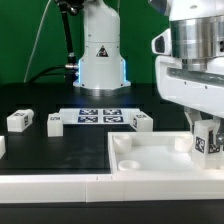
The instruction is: Assemble one leg
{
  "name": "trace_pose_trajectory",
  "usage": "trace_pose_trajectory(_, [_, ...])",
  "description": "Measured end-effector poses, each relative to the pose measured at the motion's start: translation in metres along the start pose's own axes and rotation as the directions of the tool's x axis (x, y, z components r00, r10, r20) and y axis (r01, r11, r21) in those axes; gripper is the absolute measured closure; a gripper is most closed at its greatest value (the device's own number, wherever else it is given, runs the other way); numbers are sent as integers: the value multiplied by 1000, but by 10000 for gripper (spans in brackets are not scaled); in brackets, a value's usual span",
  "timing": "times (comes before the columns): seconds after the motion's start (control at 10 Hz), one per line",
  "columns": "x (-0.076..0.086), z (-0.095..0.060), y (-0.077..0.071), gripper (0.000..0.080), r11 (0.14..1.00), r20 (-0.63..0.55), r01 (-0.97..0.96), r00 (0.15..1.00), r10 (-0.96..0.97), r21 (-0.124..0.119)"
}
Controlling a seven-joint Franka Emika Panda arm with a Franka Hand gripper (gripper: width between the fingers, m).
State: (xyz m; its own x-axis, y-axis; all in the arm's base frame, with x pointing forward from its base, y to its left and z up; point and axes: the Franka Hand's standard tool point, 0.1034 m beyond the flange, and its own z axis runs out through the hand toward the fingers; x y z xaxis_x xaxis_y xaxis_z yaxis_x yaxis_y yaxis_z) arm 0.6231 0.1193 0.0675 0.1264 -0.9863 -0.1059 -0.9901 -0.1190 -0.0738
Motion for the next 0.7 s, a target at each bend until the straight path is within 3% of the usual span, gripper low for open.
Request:
trace_pose_trajectory(0.2, [1,0,0,509,993,13,-115,993,115,2])
trace_pose_trajectory(0.5, [0,0,0,509,994,14,-110,994,110,1])
trace_pose_trajectory(0.7, [1,0,0,262,999,14,-50,999,50,3])
